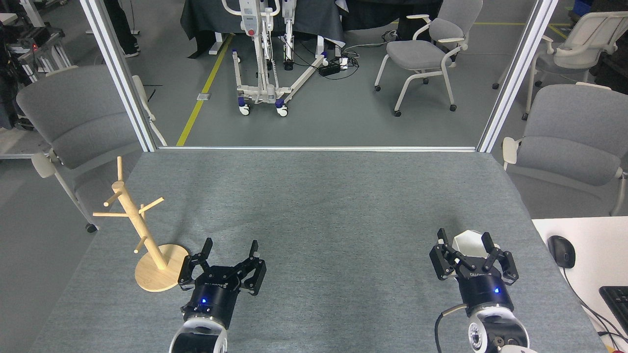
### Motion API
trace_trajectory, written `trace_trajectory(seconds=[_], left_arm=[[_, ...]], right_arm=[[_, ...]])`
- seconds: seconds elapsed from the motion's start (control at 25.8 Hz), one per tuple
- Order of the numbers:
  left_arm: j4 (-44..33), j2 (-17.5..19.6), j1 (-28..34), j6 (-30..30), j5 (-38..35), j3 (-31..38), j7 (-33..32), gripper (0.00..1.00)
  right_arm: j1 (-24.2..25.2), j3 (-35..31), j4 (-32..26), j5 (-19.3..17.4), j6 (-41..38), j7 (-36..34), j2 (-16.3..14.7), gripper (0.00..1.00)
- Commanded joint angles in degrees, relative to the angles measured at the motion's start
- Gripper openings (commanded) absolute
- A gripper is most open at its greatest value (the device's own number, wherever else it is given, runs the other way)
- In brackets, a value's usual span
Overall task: Hang cup on storage rack
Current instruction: 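Move the right gripper down toward the white hexagonal cup, then close the right gripper on the rim of the white cup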
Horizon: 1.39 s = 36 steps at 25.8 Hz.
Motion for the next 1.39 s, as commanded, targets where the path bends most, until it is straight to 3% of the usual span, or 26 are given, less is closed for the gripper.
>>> trace_trajectory(seconds=[0.0, 0.39, 0.66, 1.16, 1.35], left_arm=[[0.0, -0.1, 0.1, -0.1, 0.1, -0.1, 0.1, 0.99], [-3.0, -0.2, 0.4, -0.3, 0.2, -0.4, -1.0, 1.0], [-3.0, -0.1, 0.4, -0.5, 0.2, -0.5, -0.8, 1.0], [-2.6, 0.1, 1.3, -0.7, 0.2, -0.7, -0.6, 1.0], [-2.6, 0.2, 1.3, -0.7, 0.2, -0.6, -0.6, 1.0]], right_arm=[[0.1, 0.0, 0.0, 0.0, 0.0, 0.0, 0.0, 1.0], [1.5, -0.2, -0.2, 0.1, -0.1, -0.1, 0.0, 1.0], [3.2, -3.3, 0.4, -0.3, -0.2, -0.2, -3.3, 1.0], [3.2, -4.4, 8.1, 0.4, -2.9, -0.2, -5.6, 1.0], [2.7, -4.2, 10.9, 0.3, -4.1, -3.8, -5.7, 1.0]])
